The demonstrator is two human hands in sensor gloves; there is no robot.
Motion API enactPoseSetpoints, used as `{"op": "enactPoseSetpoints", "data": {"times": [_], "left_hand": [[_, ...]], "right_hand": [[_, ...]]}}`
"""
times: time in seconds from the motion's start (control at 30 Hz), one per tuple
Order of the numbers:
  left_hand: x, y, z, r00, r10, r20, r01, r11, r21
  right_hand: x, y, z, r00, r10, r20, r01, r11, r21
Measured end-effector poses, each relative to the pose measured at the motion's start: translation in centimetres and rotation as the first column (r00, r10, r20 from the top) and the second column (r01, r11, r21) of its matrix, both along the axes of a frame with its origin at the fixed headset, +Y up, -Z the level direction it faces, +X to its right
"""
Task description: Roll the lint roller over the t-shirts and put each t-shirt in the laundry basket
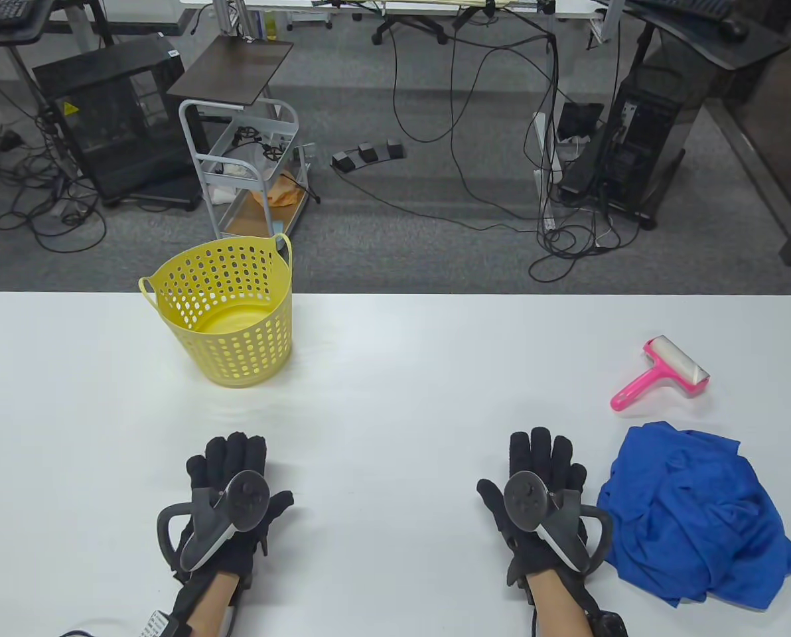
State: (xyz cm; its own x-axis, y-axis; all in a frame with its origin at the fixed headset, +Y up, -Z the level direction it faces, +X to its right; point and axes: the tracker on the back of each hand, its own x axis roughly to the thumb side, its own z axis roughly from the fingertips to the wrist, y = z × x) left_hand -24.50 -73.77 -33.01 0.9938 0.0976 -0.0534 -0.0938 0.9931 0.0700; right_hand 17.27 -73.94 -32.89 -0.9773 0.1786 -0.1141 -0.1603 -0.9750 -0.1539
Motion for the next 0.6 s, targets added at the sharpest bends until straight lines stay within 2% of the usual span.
{"op": "enactPoseSetpoints", "data": {"times": [0.1, 0.27, 0.37, 0.4, 0.47, 0.53, 0.6], "left_hand": [[0.0, 0.1, 0.0, 1.0, 0.008, -0.005, -0.008, 1.0, -0.001], [0.3, 0.2, 0.0, 1.0, 0.01, 0.003, -0.01, 1.0, 0.002], [0.5, 0.2, 0.0, 1.0, -0.002, 0.009, 0.002, 1.0, 0.001], [0.4, 0.2, 0.0, 1.0, 0.006, 0.008, -0.006, 1.0, -0.005], [0.4, 0.0, -0.1, 0.999, 0.031, 0.011, -0.031, 0.999, -0.013], [0.5, -0.2, -0.2, 0.999, 0.03, 0.014, -0.029, 0.999, -0.024], [0.5, -0.1, -0.2, 1.0, 0.021, 0.015, -0.021, 1.0, -0.022]], "right_hand": [[0.8, 0.5, -0.1, 0.999, 0.022, 0.036, -0.023, 1.0, 0.005], [4.6, 1.8, -1.1, 0.976, 0.077, 0.202, -0.061, 0.995, -0.082], [7.3, 2.1, -1.6, 0.923, 0.174, 0.342, -0.113, 0.975, -0.191], [8.2, 1.9, -1.6, 0.886, 0.222, 0.408, -0.136, 0.964, -0.228], [10.1, 1.1, -1.9, 0.815, 0.355, 0.459, -0.181, 0.907, -0.379], [11.7, 0.3, -1.9, 0.771, 0.406, 0.49, -0.176, 0.876, -0.449], [12.7, -0.3, -1.8, 0.762, 0.374, 0.529, -0.12, 0.883, -0.453]]}}
